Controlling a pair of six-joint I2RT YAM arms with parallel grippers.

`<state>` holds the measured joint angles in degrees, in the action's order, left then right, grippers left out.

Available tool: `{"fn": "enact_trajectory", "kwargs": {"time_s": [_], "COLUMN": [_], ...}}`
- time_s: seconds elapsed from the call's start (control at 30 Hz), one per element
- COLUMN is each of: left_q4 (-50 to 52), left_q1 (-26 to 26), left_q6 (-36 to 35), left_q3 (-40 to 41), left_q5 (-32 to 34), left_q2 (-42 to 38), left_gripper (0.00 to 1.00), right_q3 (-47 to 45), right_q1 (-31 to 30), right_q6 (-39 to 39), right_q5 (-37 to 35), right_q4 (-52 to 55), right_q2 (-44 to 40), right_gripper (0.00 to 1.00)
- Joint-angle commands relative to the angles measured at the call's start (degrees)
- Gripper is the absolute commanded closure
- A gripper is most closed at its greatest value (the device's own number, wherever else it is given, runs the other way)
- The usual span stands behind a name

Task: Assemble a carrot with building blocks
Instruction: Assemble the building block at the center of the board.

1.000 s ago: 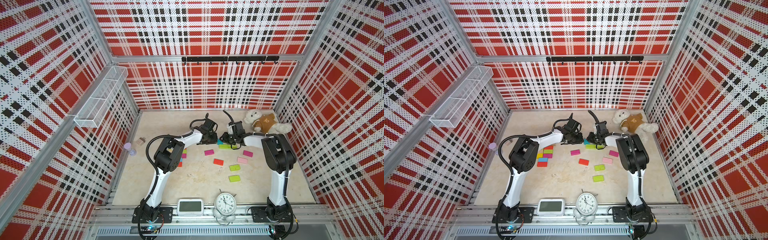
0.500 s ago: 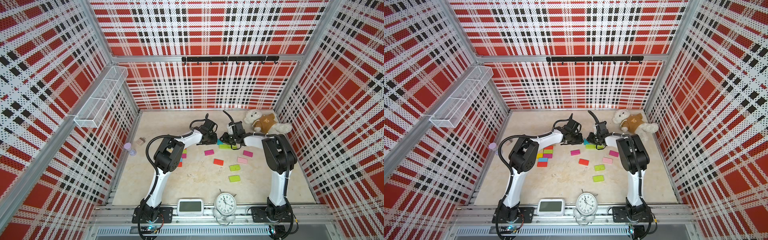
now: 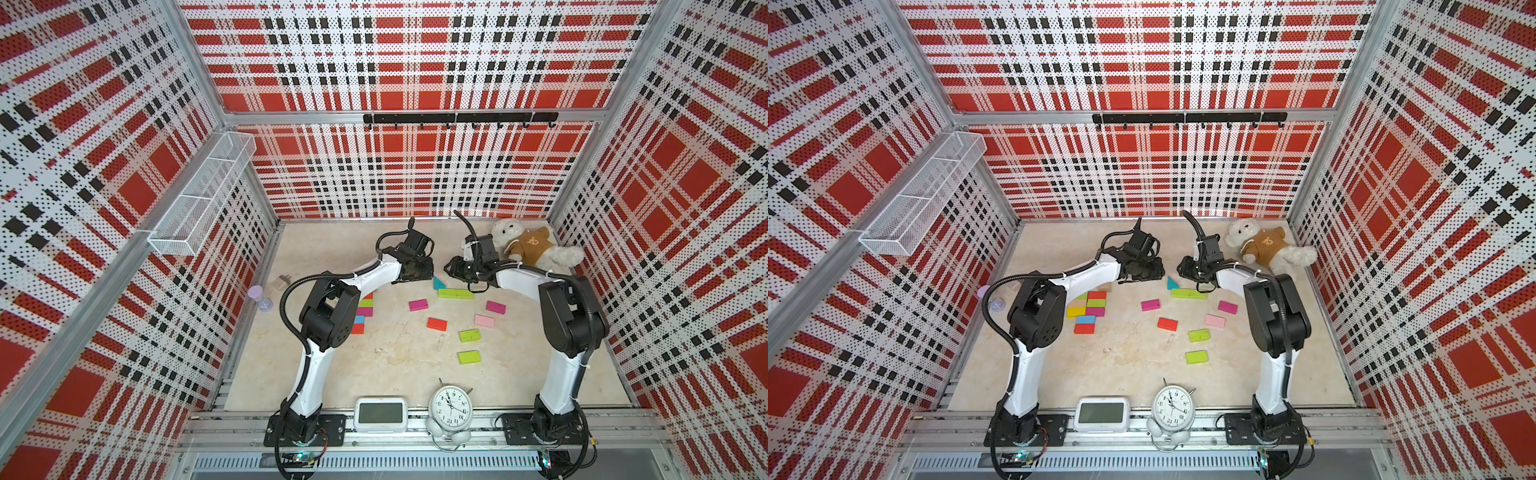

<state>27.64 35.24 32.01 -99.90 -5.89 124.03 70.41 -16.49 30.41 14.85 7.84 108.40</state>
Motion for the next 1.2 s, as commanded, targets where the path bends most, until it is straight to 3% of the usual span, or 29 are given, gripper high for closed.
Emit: {"fn": "enact_trajectory", "kwargs": {"time_s": [0.0, 0.1, 0.27, 0.43, 0.8, 1.17], "left_q4": [3.9, 5.5, 5.1, 3.2, -0.2, -3.1], "left_q1": [1.2, 2.5, 2.8, 2.9, 1.8, 0.8], "left_q6": [-2.9, -3.4, -2.5, -2.3, -1.6, -0.6], "left_q3": [-5.9, -9.7, -11.8, -9.4, -1.9, 1.6], "left_q5": [3.1, 3.3, 1.1, 0.8, -0.2, -2.1], "left_q2": [-1.7, -0.2, 0.9, -0.8, -3.9, -4.4], "left_gripper": [0.62, 0.59, 0.51, 0.45, 0.42, 0.42], "right_q3": [1.1, 1.2, 3.0, 6.0, 10.5, 10.0], "right_q1": [3.0, 5.7, 8.4, 8.6, 8.3, 6.0], "right_q6": [-1.7, -3.8, -7.5, -8.4, -8.0, -7.4], "right_q5": [-3.4, -7.6, -13.4, -13.7, -11.5, -12.1], "right_q4": [3.1, 8.1, 14.3, 15.6, 16.6, 17.1], "right_q2": [-5.5, -7.7, -7.0, -2.5, 5.4, 7.2], "right_gripper": [0.43, 0.34, 0.27, 0.27, 0.38, 0.51]}}
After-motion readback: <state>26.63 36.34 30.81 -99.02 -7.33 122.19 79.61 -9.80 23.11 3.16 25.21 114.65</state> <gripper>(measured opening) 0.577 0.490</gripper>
